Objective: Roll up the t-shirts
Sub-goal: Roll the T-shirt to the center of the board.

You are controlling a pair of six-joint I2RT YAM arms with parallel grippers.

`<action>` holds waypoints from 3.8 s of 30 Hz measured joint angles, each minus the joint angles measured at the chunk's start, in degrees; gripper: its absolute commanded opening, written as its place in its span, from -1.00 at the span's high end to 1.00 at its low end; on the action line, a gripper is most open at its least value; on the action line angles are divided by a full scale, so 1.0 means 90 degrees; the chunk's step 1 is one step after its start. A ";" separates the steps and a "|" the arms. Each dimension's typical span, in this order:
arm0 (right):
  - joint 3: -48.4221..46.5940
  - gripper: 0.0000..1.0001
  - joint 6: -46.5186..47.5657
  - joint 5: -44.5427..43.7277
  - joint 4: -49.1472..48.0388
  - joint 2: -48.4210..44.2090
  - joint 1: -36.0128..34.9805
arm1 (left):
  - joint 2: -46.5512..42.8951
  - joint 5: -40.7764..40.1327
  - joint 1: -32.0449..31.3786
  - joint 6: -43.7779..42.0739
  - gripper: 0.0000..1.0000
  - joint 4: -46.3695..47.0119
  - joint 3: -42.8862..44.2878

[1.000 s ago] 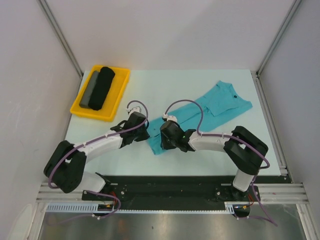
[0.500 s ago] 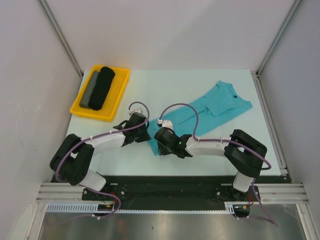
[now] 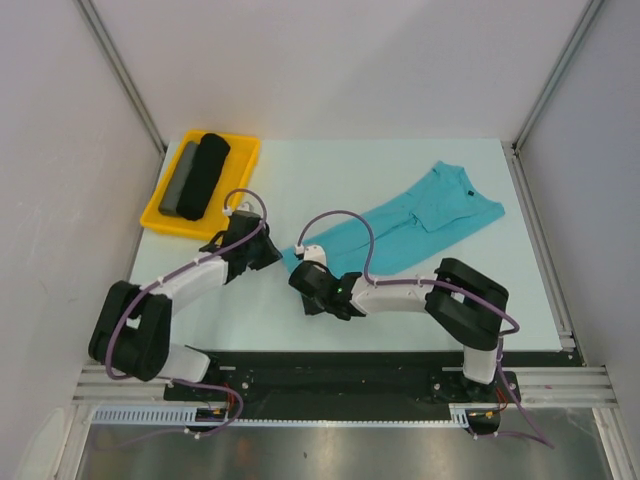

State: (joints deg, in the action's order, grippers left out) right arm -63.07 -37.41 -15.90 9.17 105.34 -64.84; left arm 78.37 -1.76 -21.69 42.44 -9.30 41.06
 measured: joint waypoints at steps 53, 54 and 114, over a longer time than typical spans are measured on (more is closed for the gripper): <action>-0.0947 0.95 0.1406 -0.0879 0.1384 0.0515 -0.0719 | 0.1702 -0.0418 0.0163 0.0308 1.00 0.1042 0.0384; -0.0947 0.95 0.1421 -0.0801 0.1406 0.0461 -0.0719 | 0.1547 -0.0493 0.0138 0.0350 1.00 0.0954 0.0279; 0.0442 1.00 0.0442 0.0194 0.1472 -0.1122 0.0947 | 0.2710 -0.1496 -0.1120 0.0782 0.90 -0.1066 0.2929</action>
State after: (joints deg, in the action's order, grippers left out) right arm -59.09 -33.43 -14.15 22.41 95.24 -56.31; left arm 102.76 -15.22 -31.77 49.47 -18.90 67.42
